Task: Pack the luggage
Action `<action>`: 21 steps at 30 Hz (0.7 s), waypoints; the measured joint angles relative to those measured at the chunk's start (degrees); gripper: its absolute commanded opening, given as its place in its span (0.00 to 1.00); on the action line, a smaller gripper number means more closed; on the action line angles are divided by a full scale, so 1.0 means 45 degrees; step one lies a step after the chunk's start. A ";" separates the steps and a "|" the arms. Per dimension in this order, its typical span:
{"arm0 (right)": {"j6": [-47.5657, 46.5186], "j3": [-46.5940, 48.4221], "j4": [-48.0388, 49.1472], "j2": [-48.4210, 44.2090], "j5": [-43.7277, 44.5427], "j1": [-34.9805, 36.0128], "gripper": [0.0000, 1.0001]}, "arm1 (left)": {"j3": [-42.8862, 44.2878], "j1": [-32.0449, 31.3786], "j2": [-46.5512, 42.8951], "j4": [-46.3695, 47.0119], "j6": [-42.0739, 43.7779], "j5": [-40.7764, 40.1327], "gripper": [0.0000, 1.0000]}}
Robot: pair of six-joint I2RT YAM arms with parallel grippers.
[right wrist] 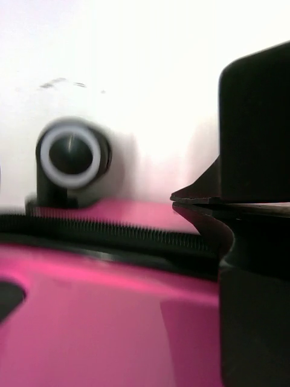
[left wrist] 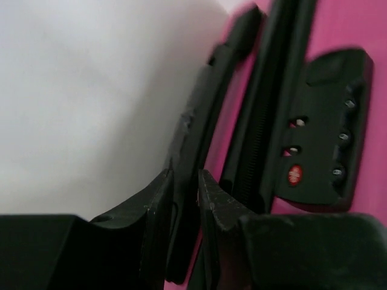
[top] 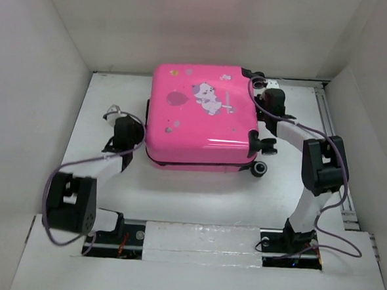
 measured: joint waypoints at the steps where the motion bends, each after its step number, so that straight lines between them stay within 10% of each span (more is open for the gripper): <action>1: -0.0209 0.0529 -0.0257 0.0335 0.0019 -0.0015 0.02 | -0.0607 -0.0520 -0.0801 -0.0223 -0.0010 -0.0520 0.19; 10: -0.2050 0.6858 -0.2701 0.3109 -0.0549 -0.0282 0.06 | -0.2633 -0.8748 -0.4537 -0.3152 -0.1311 -0.6183 0.19; 16: -0.2463 1.1924 -0.5469 0.4444 -0.2948 0.0287 0.10 | -0.2773 -1.3396 -0.5401 -0.3881 -0.3055 -0.6033 0.20; 21: -0.2438 1.1361 -0.6023 0.2647 -0.4401 0.1812 0.49 | -0.2137 -1.4358 -0.5761 -0.5071 -0.3240 -0.6373 0.22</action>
